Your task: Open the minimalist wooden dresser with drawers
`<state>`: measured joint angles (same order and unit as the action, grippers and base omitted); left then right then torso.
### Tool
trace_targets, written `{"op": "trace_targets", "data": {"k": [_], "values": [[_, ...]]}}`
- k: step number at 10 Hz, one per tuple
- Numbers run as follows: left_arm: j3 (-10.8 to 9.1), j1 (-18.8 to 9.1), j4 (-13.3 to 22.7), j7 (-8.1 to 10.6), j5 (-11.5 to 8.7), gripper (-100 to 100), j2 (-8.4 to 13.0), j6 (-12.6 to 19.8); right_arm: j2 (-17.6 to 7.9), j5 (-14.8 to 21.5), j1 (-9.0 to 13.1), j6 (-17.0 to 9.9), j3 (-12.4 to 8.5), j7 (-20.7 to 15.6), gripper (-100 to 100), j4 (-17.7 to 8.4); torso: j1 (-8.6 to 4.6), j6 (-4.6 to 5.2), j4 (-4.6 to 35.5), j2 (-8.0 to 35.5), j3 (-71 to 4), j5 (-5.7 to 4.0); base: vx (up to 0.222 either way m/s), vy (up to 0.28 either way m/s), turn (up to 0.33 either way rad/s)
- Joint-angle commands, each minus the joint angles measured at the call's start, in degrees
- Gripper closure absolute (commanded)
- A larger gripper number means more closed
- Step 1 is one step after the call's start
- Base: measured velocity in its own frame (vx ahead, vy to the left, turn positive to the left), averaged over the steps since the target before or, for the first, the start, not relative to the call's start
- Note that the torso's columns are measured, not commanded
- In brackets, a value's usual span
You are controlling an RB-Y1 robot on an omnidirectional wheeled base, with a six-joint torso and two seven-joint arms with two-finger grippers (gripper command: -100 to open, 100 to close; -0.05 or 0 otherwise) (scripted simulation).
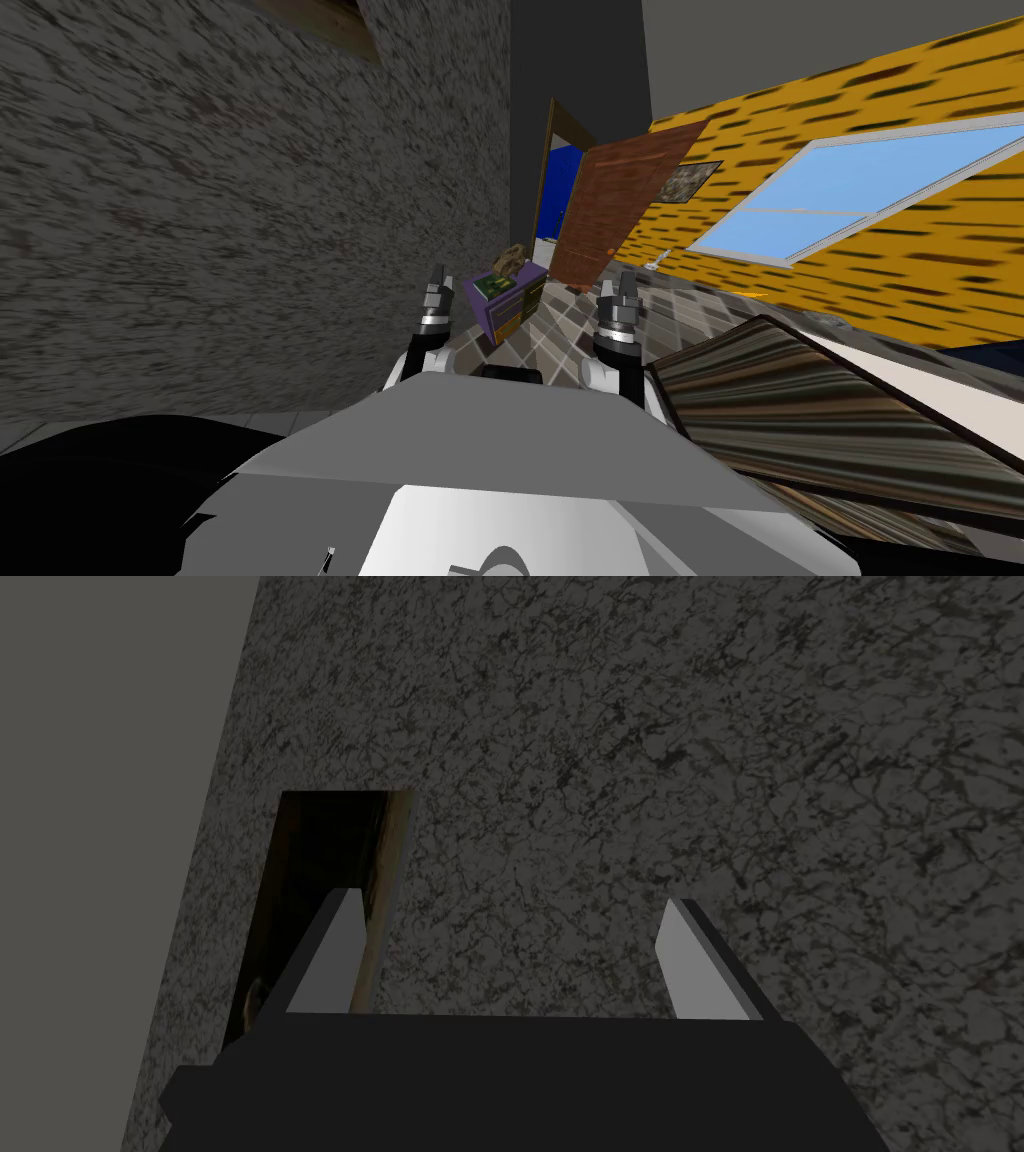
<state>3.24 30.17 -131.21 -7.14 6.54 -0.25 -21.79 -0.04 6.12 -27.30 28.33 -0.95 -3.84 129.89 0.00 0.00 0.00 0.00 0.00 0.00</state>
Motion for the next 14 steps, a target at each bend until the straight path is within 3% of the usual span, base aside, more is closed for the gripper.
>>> {"op": "trace_targets", "data": {"k": [1,9,10,11,14], "values": [[0.00,0.0,0.0,0.00,0.0,0,0.0,0.0,0.0,0.0,0.0,0.0,0.0,0.0,0,0.0,0.00,0.00,2.3,2.3,-4.7,0.00,0.000,0.000,0.000],[0.00,0.0,0.0,0.00,0.0,0,0.0,0.0,0.0,0.0,0.0,0.0,0.0,0.0,0,0.0,0.00,0.00,35.4,35.4,-70.7,0.00,0.000,0.000,0.000],[-0.24,-0.1,0.7,0.02,-0.1,-100,2.0,-0.1,0.0,0.0,0.0,0.0,0.0,0.0,0,0.0,0.00,0.00,39.6,39.6,-79.2,0.00,0.024,-0.013,0.021],[-0.48,-0.2,1.4,0.04,-0.2,-100,3.3,-0.1,0.0,0.0,0.0,0.0,0.0,0.0,0,0.0,-0.02,0.00,41.5,41.5,-83.2,0.00,0.042,-0.031,0.046],[-1.58,-0.6,4.7,0.14,-0.6,-100,6.5,-0.4,0.0,0.0,0.0,0.0,0.0,0.0,0,0.0,-0.12,0.00,42.2,42.2,-84.6,-0.03,0.067,-0.064,0.054]]}}
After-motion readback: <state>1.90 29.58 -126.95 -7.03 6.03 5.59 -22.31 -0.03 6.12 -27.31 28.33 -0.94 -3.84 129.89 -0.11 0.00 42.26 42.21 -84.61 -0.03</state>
